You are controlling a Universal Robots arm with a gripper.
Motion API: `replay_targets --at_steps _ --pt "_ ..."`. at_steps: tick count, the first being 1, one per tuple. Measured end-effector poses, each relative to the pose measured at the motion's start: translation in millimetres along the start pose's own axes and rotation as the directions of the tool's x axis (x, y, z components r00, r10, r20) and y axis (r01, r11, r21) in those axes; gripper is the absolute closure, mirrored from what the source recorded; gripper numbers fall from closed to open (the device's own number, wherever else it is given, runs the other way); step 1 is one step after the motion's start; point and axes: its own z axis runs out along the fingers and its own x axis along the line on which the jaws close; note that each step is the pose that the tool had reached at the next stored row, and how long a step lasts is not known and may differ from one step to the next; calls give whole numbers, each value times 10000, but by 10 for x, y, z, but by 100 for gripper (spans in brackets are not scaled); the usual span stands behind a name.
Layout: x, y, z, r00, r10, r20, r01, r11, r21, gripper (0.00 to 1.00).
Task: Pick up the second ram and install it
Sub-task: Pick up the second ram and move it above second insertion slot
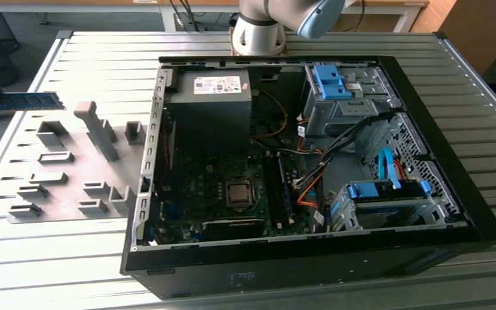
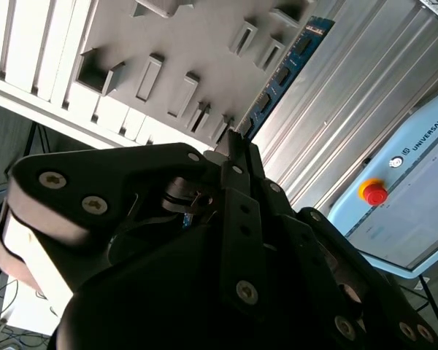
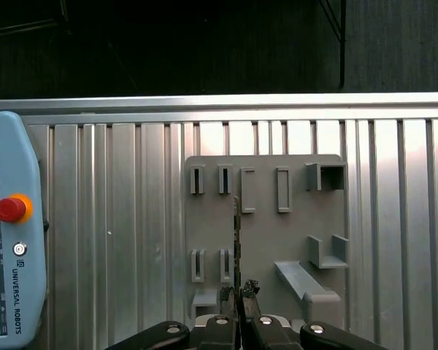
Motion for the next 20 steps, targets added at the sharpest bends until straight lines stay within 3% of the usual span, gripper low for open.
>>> replay_targets --at_steps 20 --pt "-5 -158 -4 10000 0 -1 0 10000 -2 86"
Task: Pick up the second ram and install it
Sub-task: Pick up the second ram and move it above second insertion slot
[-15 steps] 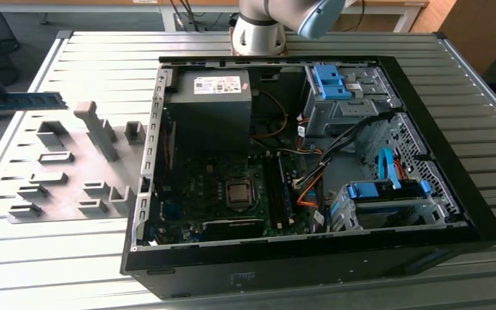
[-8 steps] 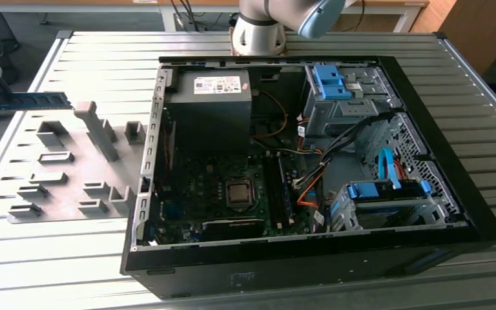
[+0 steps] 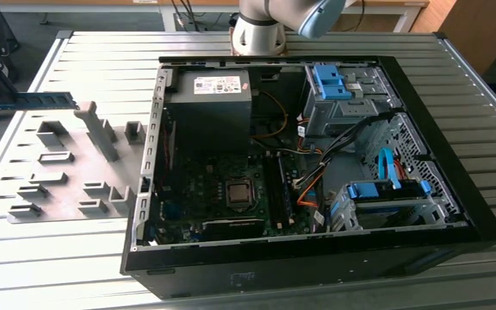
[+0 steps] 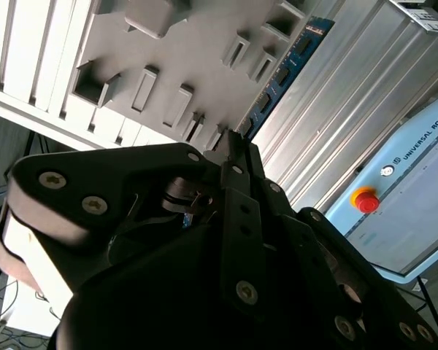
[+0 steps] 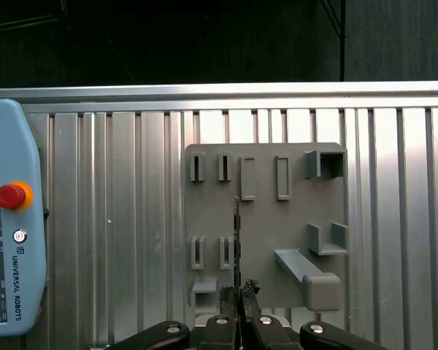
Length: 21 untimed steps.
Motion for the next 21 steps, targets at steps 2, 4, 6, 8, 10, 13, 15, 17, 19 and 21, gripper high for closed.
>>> replay_targets --at_steps 2,4,6,8,10,13,15,17,19,21 --pt "0 -15 0 10000 0 1 0 10000 1 86" --pt "-1 -30 0 10000 0 1 0 10000 1 86" --pt "-1 -44 0 10000 0 1 0 10000 0 86" --pt "-2 -58 0 10000 0 1 0 10000 1 86" --pt "-2 -73 -1 10000 0 1 0 10000 0 86" --pt "-3 -96 -1 10000 0 1 0 10000 1 86" --pt "-4 -110 -1 10000 0 1 0 10000 1 86" --pt "-4 -127 -2 10000 0 1 0 10000 1 86" --pt "-4 -142 -2 10000 0 1 0 10000 1 86" --pt "-5 -159 -2 10000 0 1 0 10000 1 86"
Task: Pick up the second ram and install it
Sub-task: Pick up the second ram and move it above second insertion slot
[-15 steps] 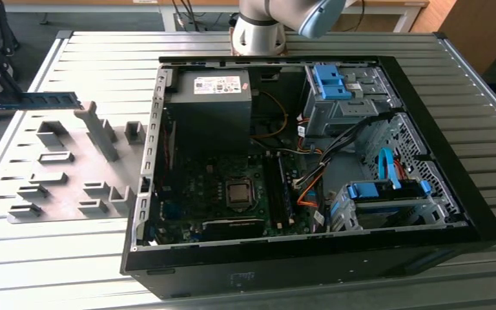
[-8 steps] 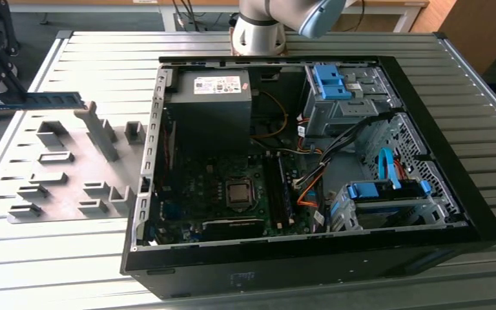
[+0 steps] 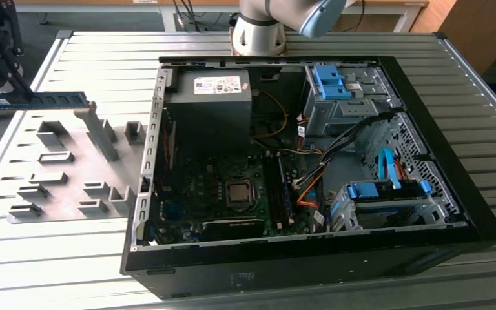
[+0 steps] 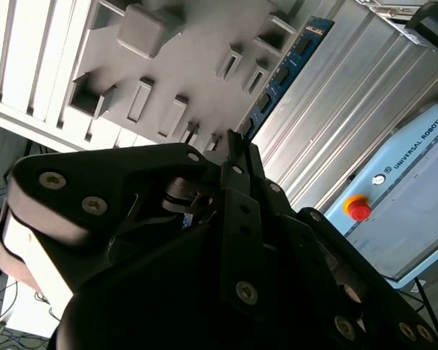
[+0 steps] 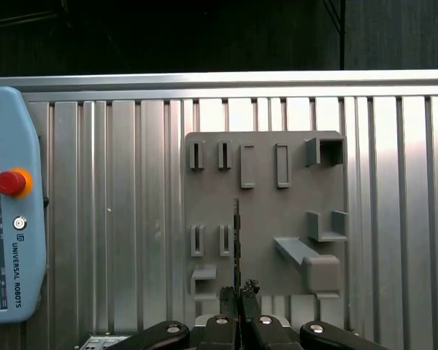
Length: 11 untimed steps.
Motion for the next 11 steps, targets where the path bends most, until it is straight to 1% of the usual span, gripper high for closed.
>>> replay_targets --at_steps 5,11 --pt "-1 -42 -1 10000 0 0 0 10000 0 86" --pt "-4 -117 -2 10000 0 0 0 10000 0 86"
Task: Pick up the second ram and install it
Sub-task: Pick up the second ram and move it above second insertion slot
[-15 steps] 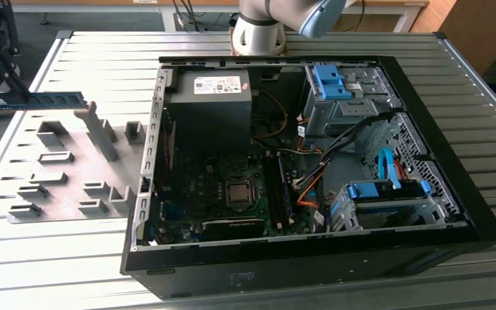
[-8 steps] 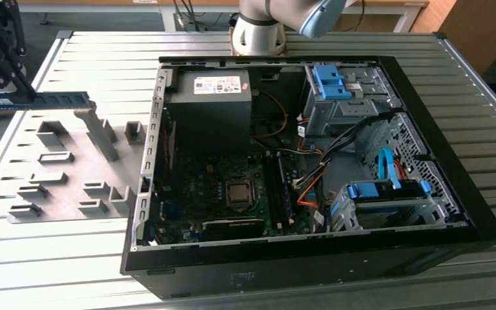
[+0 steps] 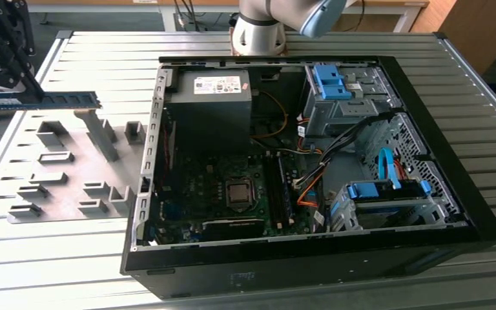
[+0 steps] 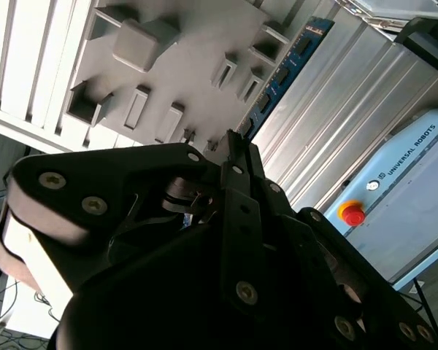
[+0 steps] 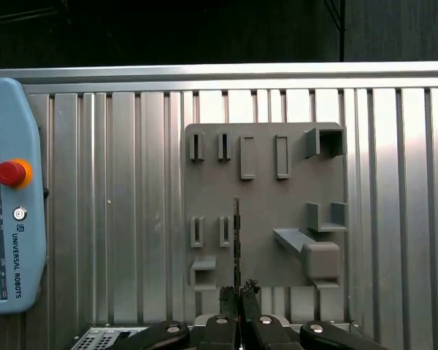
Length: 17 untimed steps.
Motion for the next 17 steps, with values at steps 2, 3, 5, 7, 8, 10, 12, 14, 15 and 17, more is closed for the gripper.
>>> replay_targets --at_steps 2,3,5,7,8,10,12,14,15,17 --pt "-1 -29 -1 10000 1 -1 -1 10000 -1 86" --pt "-2 -46 -1 10000 0 0 0 10000 0 86" --pt "-4 -85 -1 10000 -1 0 1 10000 1 86" --pt "-6 -120 -1 10000 -20 0 20 10000 0 86" --pt "-7 -134 -1 10000 -36 0 36 10000 0 86" --pt "-9 -155 0 10000 -80 -1 80 10000 0 86" --pt "-11 -176 0 9999 -122 -2 122 9999 0 86" --pt "-12 -202 -1 9999 -133 -3 133 9999 -1 86" --pt "-13 -214 -1 9999 -133 -3 133 9999 0 86" --pt "-13 -237 0 9999 -132 -2 132 9999 0 86"
